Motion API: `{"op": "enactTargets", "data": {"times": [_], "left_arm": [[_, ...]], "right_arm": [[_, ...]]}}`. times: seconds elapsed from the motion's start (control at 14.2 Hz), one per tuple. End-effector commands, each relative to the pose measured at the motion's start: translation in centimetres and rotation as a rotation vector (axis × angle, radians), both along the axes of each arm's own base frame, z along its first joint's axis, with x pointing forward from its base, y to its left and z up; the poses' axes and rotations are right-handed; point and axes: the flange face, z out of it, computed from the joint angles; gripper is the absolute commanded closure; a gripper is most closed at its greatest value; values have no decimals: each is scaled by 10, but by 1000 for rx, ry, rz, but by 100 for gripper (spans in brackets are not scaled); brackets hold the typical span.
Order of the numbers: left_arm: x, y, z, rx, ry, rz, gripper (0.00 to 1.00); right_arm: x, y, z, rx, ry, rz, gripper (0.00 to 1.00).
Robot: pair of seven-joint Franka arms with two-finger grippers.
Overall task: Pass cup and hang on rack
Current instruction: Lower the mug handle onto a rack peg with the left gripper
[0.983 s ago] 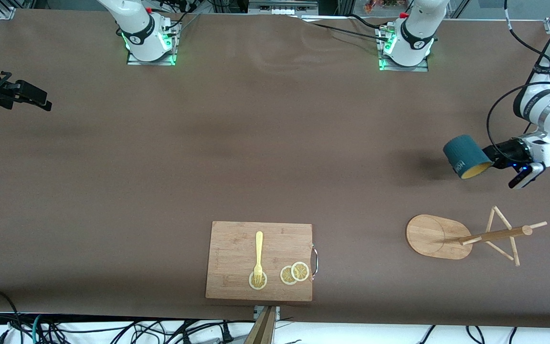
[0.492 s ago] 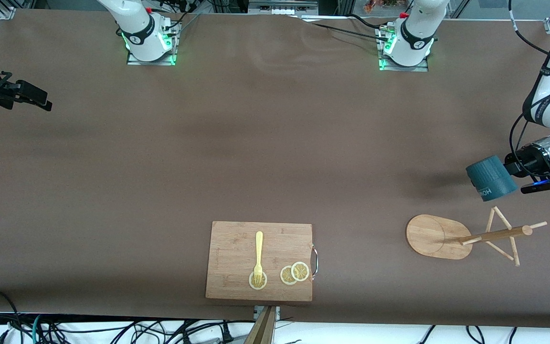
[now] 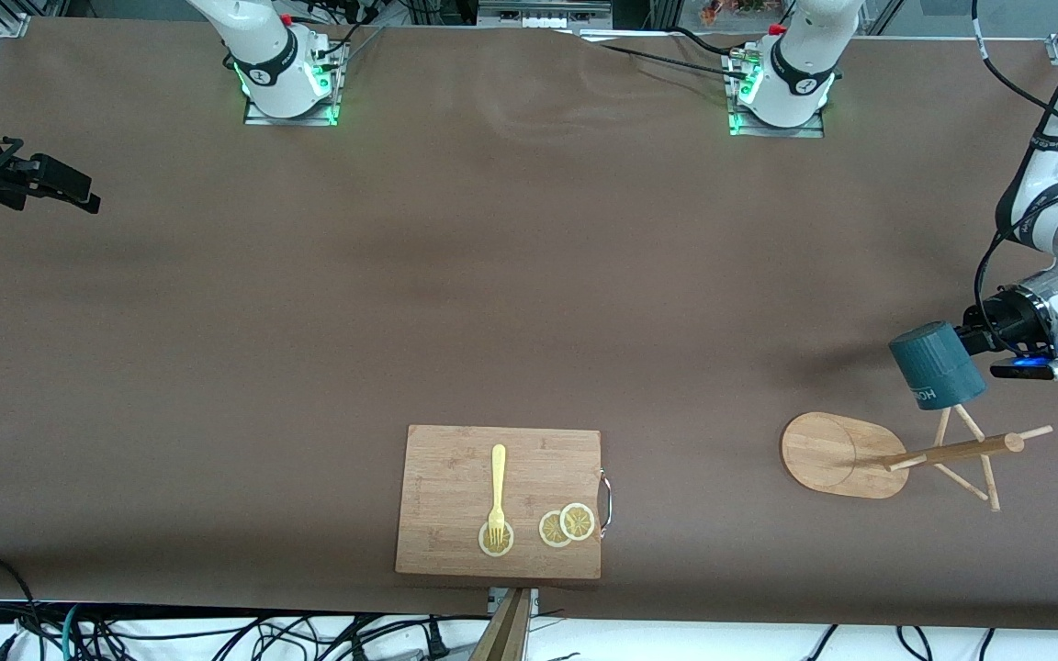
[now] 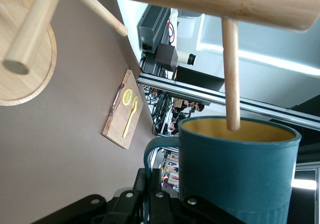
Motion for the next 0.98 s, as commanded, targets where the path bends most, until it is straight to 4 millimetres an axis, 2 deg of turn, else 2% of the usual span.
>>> {"op": "enactTargets", "data": {"times": [0.0, 0.28, 0.49, 0.91], "left_arm": [[15, -1, 9, -15, 8, 13, 100], [24, 11, 5, -25, 28, 28, 100], [25, 14, -10, -40, 49, 31, 100], [35, 26, -26, -45, 43, 38, 100]], "right_arm": [[-1, 3, 6, 15, -5, -10, 0], [-1, 3, 6, 14, -8, -10, 0], [-1, 3, 6, 15, -7, -10, 0], [-1, 3, 6, 15, -5, -10, 0]]}}
